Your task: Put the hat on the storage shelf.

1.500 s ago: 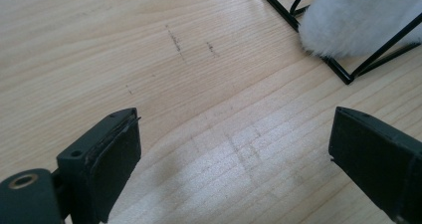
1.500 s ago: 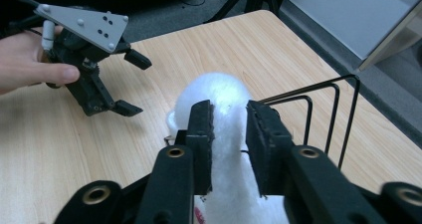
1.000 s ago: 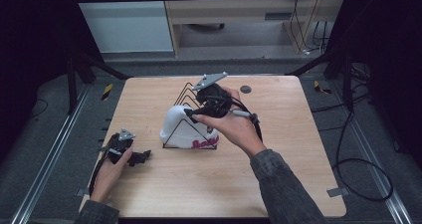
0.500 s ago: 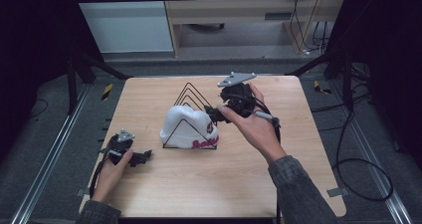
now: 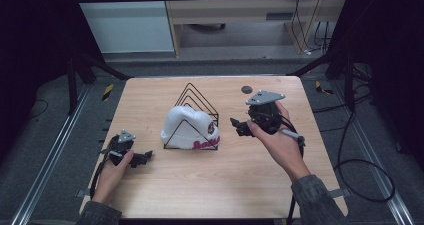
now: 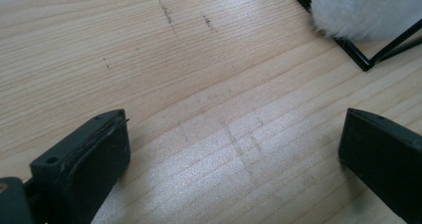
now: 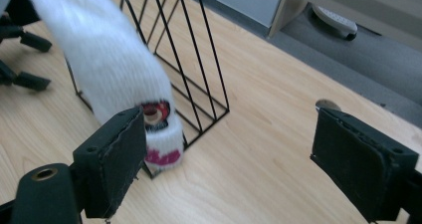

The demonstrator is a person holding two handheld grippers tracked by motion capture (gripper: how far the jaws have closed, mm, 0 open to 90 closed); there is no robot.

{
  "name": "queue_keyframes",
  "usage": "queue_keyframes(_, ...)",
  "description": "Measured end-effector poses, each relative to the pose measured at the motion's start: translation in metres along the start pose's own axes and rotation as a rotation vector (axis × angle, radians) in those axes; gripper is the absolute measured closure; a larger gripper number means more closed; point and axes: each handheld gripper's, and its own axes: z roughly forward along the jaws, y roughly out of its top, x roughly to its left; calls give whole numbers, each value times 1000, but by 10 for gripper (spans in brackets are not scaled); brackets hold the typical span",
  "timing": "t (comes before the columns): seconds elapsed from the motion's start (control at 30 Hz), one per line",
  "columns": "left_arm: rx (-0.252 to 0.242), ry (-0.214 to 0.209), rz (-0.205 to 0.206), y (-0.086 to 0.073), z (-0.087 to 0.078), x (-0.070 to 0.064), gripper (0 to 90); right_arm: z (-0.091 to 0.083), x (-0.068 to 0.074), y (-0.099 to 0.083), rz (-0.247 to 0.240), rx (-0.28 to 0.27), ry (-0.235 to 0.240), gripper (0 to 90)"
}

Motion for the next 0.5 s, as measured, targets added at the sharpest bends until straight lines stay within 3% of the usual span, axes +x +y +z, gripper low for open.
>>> queue_keyframes(0.5, 1, 0, 0, 0, 0, 0, 0, 0, -25, -67, 69, 42, -43, 151)
